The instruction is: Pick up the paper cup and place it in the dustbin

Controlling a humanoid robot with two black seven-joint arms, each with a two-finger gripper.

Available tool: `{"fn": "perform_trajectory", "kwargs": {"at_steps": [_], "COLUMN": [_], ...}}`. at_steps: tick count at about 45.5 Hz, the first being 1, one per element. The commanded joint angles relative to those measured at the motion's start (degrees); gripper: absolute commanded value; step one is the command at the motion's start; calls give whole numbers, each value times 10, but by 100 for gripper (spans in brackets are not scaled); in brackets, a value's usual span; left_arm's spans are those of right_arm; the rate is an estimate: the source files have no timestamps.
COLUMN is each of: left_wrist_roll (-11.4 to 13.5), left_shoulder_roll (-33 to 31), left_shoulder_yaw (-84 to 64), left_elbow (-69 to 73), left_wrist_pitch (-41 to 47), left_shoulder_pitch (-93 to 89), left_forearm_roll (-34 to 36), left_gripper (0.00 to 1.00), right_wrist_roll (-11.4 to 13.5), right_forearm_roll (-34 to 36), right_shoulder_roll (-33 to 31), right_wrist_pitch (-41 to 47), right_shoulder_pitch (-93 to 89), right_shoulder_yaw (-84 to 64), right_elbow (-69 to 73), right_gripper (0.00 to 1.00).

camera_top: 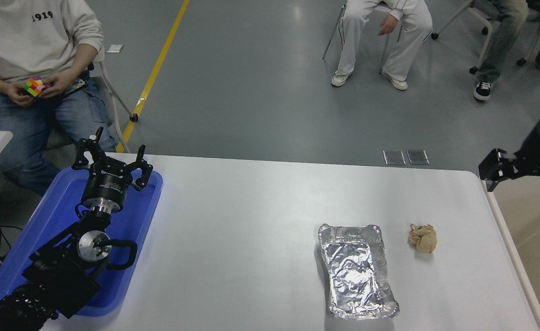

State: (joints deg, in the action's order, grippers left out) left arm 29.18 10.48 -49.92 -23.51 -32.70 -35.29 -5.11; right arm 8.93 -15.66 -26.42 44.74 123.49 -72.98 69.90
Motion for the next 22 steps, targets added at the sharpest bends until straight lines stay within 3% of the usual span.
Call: {"fn": "perform_trajectory", "kwargs": {"at_steps": [1, 22], "left_wrist_roll": [-1, 0], "left_shoulder_roll": [1, 0], "left_shoulder_yaw": [0, 0], "left_elbow": [0, 0], "left_wrist_pitch": [0, 0], "left_shoulder_pitch": [0, 0], "left_forearm_roll": [0, 0], "left_gripper": [100, 100], "right_wrist_roll": [0, 0], "right_forearm_roll": [-17, -13], "right_shoulder_roll": [10, 31], "right_wrist_pitch": [3, 3], "right_shoulder_pitch": [28, 23], "right_shoulder_yaw": [65, 25], "right_elbow": [23, 19], "right_gripper": [100, 100]}}
